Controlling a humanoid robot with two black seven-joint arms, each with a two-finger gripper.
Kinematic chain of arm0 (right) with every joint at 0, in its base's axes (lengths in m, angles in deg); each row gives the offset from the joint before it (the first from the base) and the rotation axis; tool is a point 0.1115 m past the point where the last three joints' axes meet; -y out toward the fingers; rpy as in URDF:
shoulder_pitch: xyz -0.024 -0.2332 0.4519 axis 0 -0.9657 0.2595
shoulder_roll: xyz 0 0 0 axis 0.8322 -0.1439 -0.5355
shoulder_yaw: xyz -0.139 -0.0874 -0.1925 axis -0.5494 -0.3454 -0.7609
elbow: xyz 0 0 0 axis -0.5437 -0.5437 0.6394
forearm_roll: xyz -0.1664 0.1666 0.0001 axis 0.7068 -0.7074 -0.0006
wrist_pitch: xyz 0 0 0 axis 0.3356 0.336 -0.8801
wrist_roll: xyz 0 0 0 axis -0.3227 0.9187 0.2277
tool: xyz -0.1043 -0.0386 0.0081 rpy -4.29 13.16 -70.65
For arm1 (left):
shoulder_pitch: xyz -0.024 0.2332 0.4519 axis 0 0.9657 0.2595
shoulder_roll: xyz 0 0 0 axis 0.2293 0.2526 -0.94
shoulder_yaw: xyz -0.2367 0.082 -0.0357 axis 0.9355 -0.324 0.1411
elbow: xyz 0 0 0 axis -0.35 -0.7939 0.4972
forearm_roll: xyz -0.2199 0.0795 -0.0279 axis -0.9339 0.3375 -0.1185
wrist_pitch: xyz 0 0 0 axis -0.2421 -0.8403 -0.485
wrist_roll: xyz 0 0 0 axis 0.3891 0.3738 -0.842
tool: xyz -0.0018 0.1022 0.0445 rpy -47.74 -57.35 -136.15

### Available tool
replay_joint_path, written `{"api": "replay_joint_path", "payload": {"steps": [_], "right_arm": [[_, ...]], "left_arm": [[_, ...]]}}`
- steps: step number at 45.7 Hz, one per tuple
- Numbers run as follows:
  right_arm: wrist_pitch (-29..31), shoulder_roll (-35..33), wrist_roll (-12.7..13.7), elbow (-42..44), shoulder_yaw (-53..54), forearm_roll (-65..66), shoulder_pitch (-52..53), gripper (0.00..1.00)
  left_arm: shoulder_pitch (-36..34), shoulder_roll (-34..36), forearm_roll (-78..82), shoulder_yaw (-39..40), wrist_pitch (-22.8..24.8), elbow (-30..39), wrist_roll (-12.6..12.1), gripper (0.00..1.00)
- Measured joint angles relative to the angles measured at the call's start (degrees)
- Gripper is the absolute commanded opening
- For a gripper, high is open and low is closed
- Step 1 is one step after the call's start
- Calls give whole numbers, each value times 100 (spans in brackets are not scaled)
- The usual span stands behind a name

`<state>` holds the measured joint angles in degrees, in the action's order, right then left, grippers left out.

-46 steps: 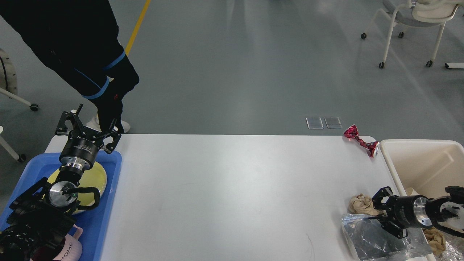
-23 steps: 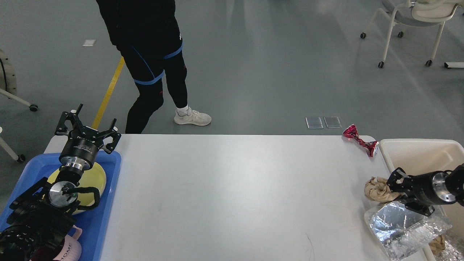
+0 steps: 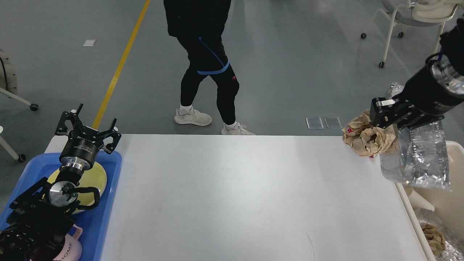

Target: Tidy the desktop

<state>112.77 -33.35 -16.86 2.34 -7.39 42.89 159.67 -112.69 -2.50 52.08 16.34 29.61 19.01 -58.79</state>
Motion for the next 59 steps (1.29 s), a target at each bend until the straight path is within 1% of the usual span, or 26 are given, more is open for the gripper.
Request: {"api": "replay_joint_path", "payload": {"steps": [3, 7, 12, 16, 20, 23, 27, 31, 36, 41, 45, 47, 48, 49, 50, 51, 52, 59], "right_arm": [[67, 250, -1, -420, -276, 14, 736, 0], [82, 364, 2, -689, -411, 18, 1125, 0], [-18, 306, 12, -601, -699, 48, 1059, 0], [-199, -39, 15, -131, -1019, 80, 602, 0], [-429, -535, 6, 706, -1109, 135, -167, 0], [-662, -869, -18, 1504, -1046, 160, -915, 0], [-1179, -1083, -60, 2560, -715, 134, -2098, 0], [-1938, -1079, -77, 3560, -65, 65, -3558, 0], [-2887, -695, -82, 4728, 1074, -106, -5388, 0], [-3677, -13, -84, 5787, 2193, -417, -6978, 0], [-4135, 579, -83, 6549, 2660, -601, -7752, 0], [-4264, 858, -83, 6889, 2744, -681, -8000, 0], [-4318, 1018, -84, 7080, 2773, -727, -8129, 27], [-4350, 1136, -84, 7221, 2787, -762, -8223, 84], [-4375, 1245, -83, 7344, 2796, -799, -8309, 100], [-4395, 1360, -82, 7465, 2804, -839, -8395, 94], [-4404, 1437, -82, 7537, 2808, -869, -8448, 100], [-4402, 1676, -43, 7720, 2808, -992, -8587, 100]], "left_arm": [[0, 0, 0, 0, 0, 0, 0, 98], [0, 0, 0, 0, 0, 0, 0, 98], [0, 0, 0, 0, 0, 0, 0, 98], [0, 0, 0, 0, 0, -1, 0, 98], [0, 0, 0, 0, -1, -1, 0, 98], [0, 0, 0, 1, -4, -2, 0, 98], [0, 0, 0, 1, -7, -2, 0, 98], [0, 0, 0, 1, -7, -1, 0, 98], [0, 0, 0, 1, -7, -1, 0, 98], [0, 0, 0, 2, -7, -1, 0, 98], [0, 0, 0, 2, -7, -1, 0, 98], [0, 0, 0, 2, -7, -1, 0, 98], [0, 0, 0, 2, -7, -1, 0, 98], [0, 0, 0, 2, -7, -1, 0, 98], [0, 0, 0, 2, -7, -1, 0, 98], [0, 0, 0, 2, -7, -1, 0, 98], [0, 0, 0, 2, -7, -1, 0, 98], [0, 0, 0, 2, -6, -1, 0, 98]]}}
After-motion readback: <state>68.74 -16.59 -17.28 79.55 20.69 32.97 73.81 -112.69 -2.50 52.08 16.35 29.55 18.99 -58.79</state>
